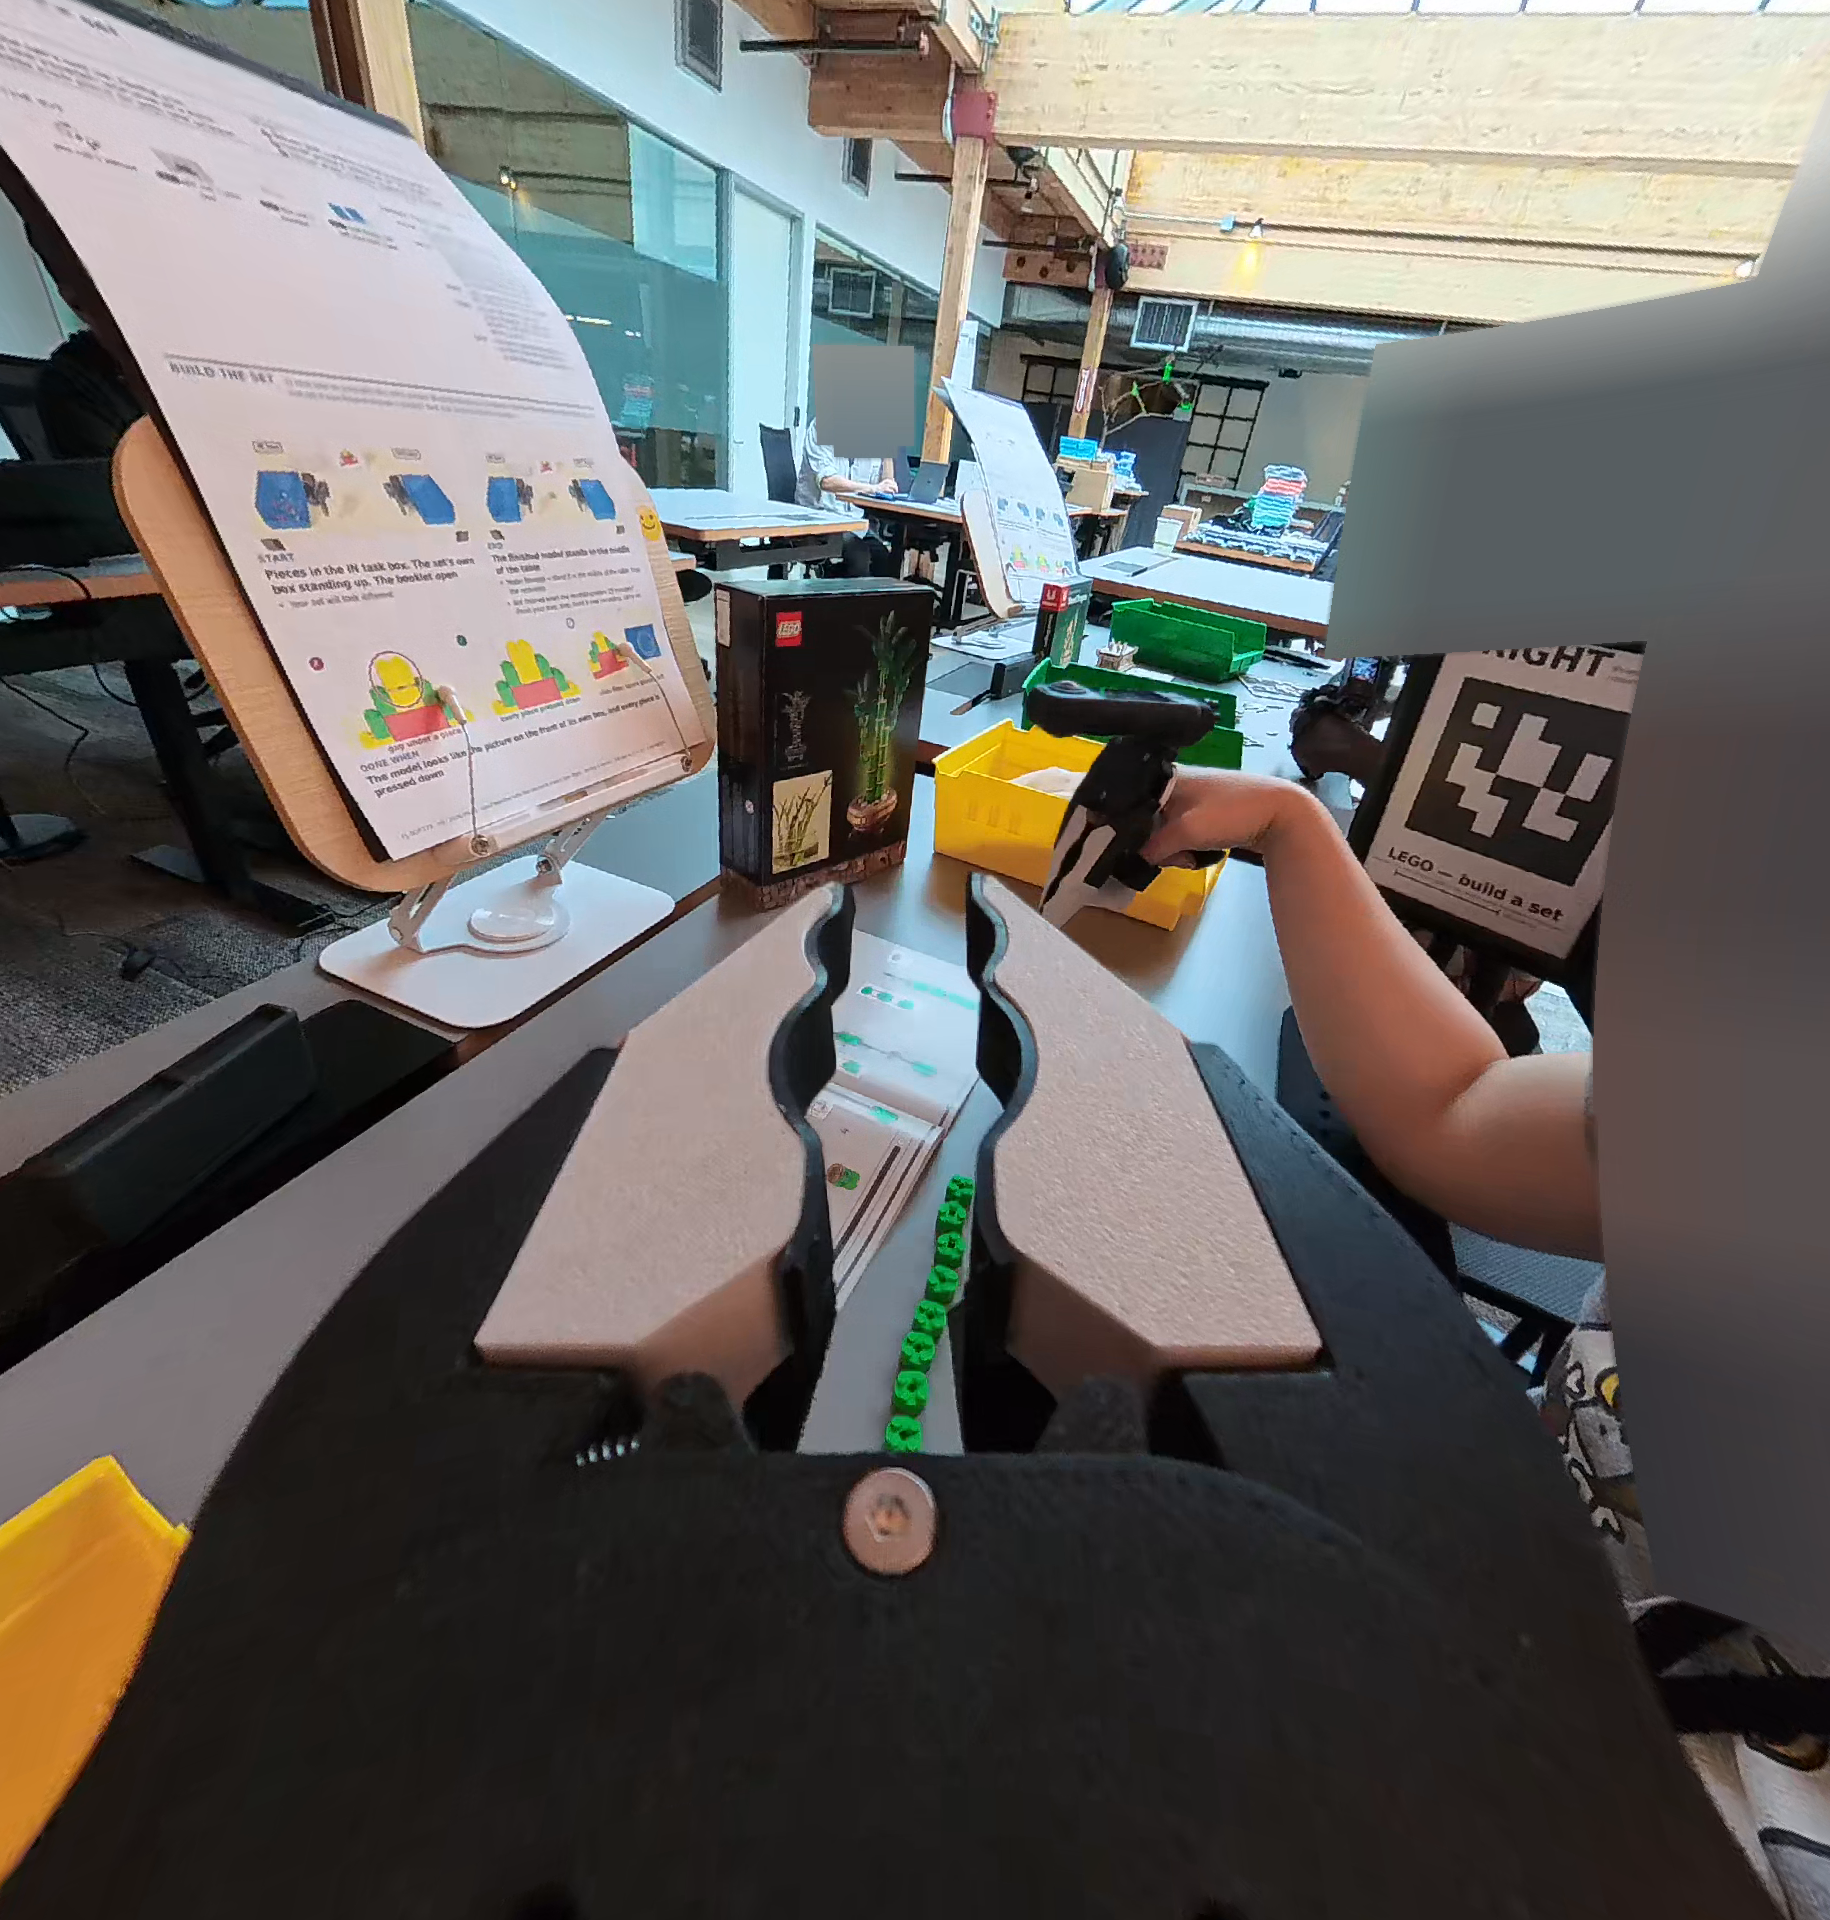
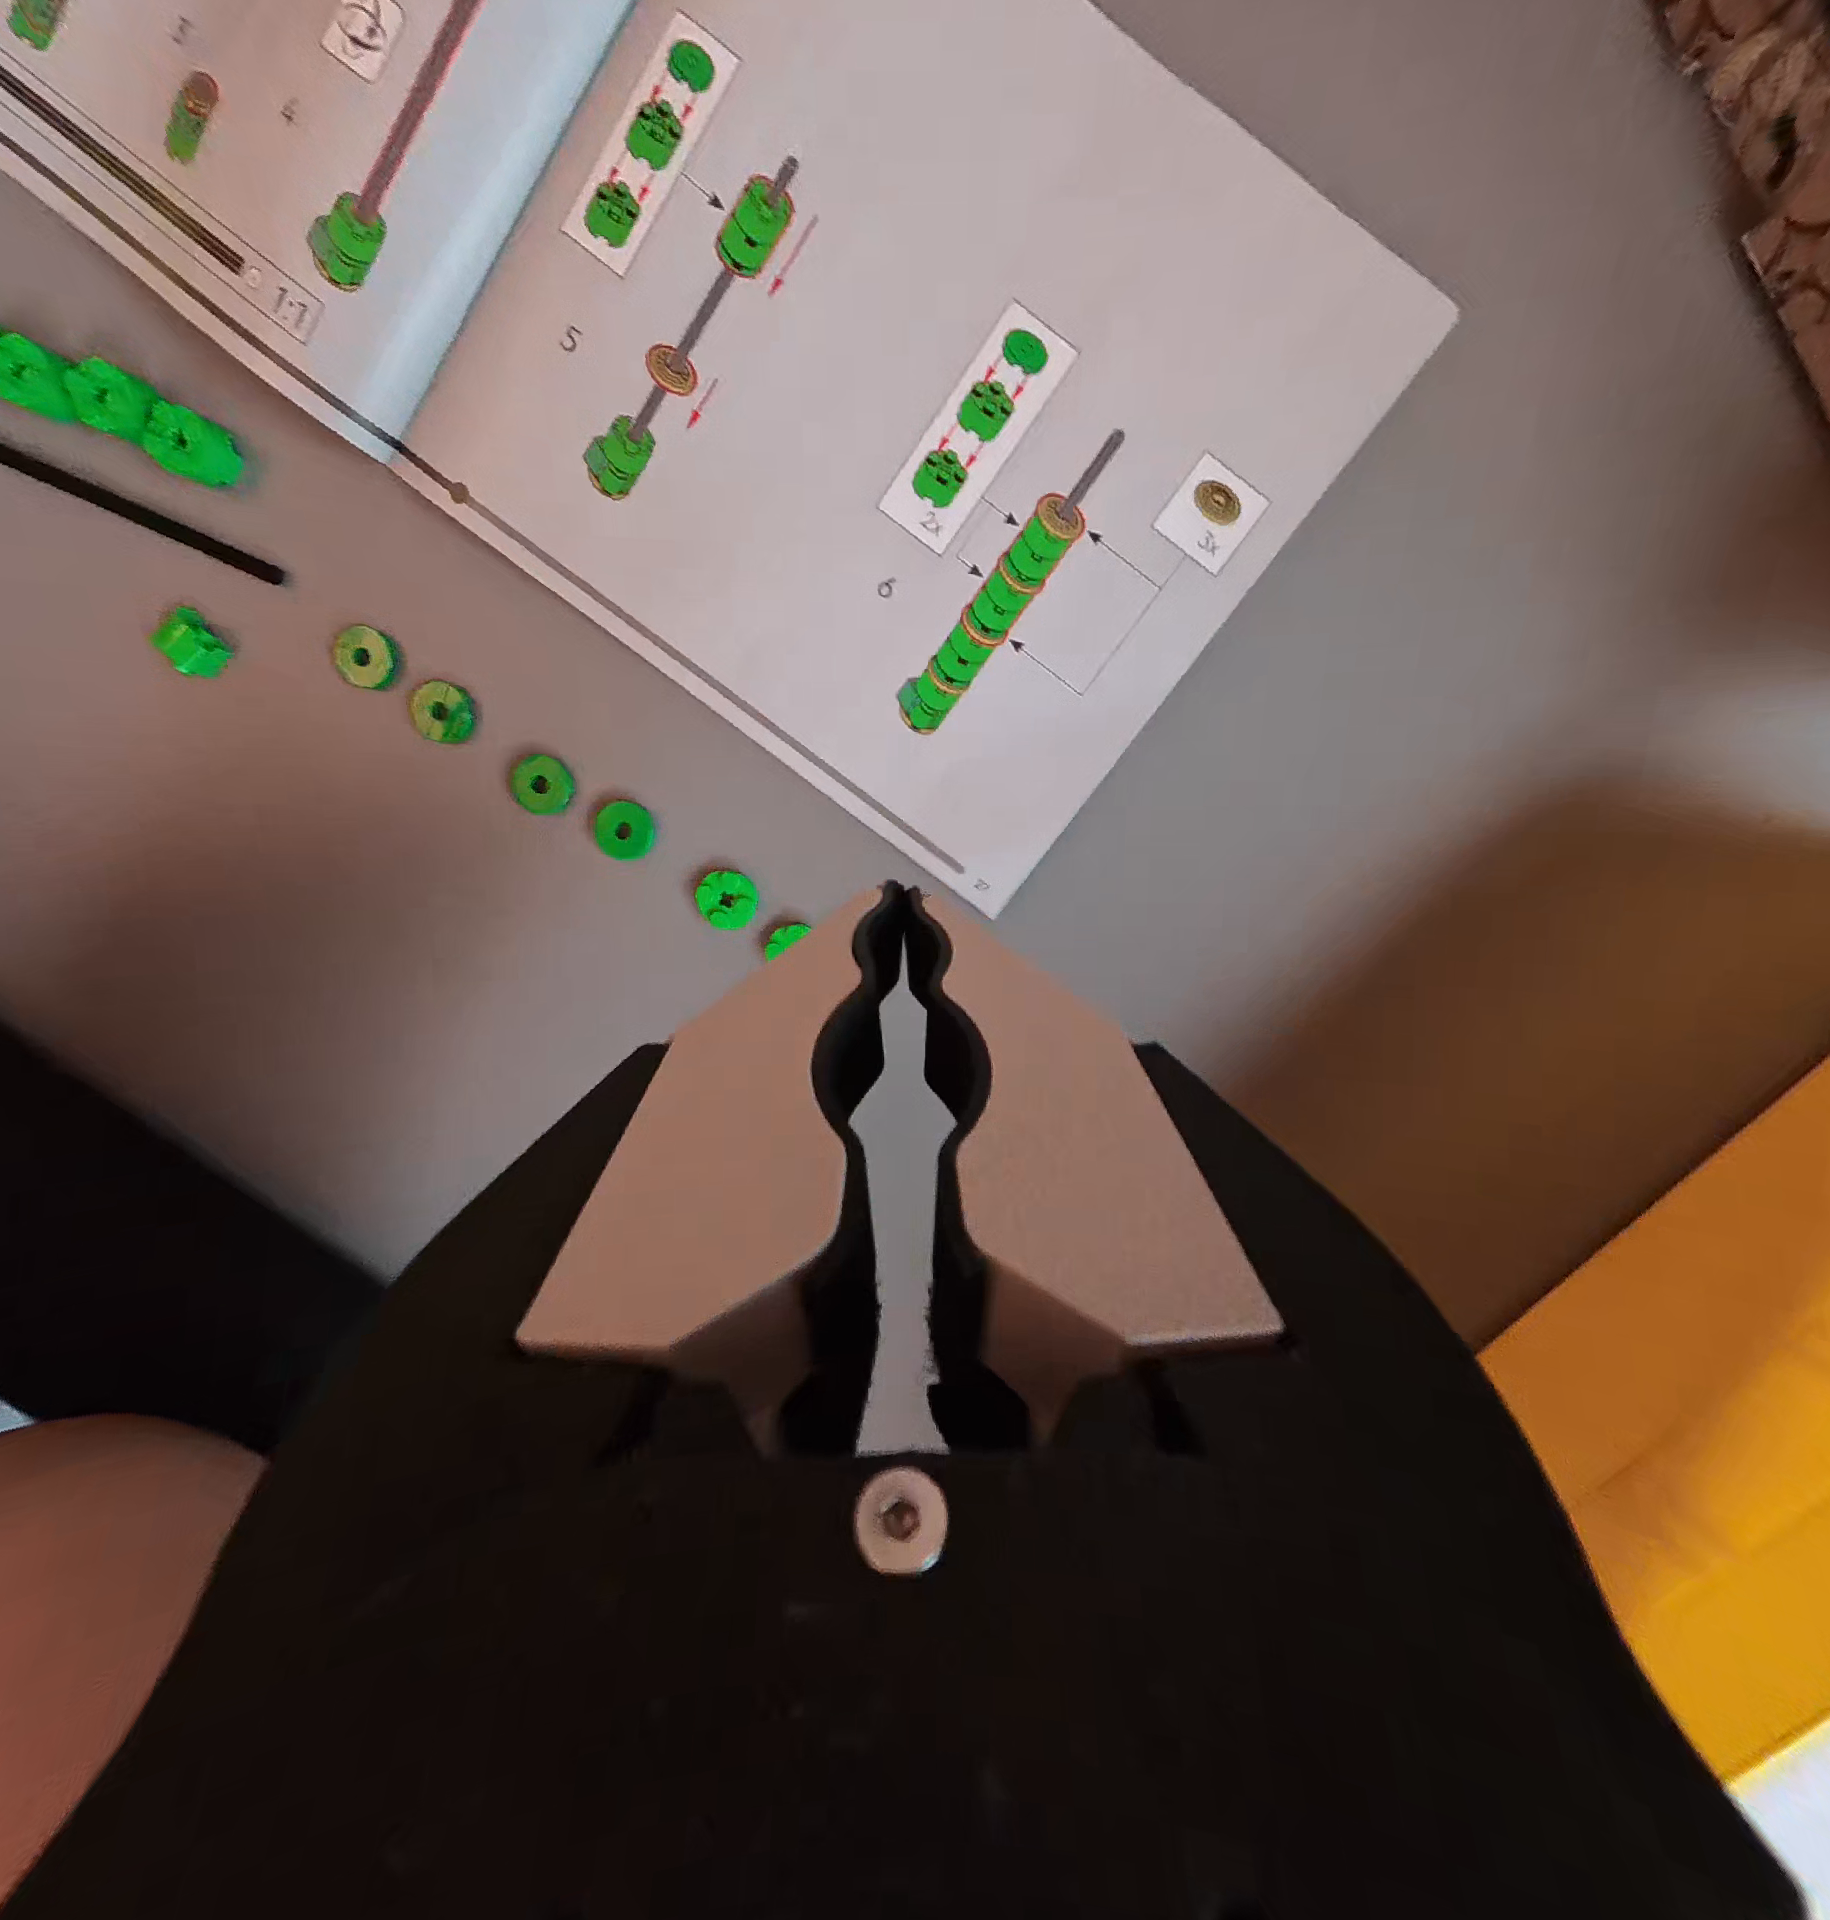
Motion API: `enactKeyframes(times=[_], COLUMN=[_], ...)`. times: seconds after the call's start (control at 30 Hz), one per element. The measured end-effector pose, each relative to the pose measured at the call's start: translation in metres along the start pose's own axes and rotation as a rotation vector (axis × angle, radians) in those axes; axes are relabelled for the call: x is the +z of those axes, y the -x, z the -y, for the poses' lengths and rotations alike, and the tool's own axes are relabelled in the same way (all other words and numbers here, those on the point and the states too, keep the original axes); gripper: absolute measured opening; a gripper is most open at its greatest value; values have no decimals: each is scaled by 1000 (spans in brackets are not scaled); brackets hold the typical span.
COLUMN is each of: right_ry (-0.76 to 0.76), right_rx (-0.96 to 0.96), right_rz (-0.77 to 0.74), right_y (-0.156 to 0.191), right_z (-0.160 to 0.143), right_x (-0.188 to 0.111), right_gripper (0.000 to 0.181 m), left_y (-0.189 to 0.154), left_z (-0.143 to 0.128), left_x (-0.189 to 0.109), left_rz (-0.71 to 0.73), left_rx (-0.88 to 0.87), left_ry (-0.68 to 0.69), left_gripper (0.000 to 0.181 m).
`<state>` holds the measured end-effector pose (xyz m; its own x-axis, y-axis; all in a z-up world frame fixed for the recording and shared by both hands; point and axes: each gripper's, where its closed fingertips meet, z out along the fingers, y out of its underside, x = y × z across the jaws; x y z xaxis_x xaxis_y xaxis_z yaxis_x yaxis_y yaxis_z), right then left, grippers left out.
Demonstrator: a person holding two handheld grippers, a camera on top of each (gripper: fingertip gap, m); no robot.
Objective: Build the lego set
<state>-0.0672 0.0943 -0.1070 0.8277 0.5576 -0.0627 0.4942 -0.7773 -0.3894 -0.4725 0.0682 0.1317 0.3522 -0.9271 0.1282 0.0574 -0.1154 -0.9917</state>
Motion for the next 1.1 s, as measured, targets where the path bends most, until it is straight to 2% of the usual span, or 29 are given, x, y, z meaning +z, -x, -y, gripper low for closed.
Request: enactKeyframes(times=[0.03, 0.43, 0.57, 1.1], right_ry=[5, 55, 57, 108], right_rx=[1, 17, 0, -155], right_rz=[-2, -10, 44, 90], right_y=[-2, -6, 11, 61], right_z=[-3, -13, -7, 9], right_x=[1, 7, 5, -4], right_gripper=[0, 0, 0, 0], left_y=[0, -1, -2, -5], left_z=[0, 3, 5, 10], left_x=[0, -3, -5, -9], left_rz=[-1, 1, 6, 5], left_rx=[-4, -2, 4, 19], left_ry=[1, -8, -14, -25], left_gripper=[19, 20, 21, 22])
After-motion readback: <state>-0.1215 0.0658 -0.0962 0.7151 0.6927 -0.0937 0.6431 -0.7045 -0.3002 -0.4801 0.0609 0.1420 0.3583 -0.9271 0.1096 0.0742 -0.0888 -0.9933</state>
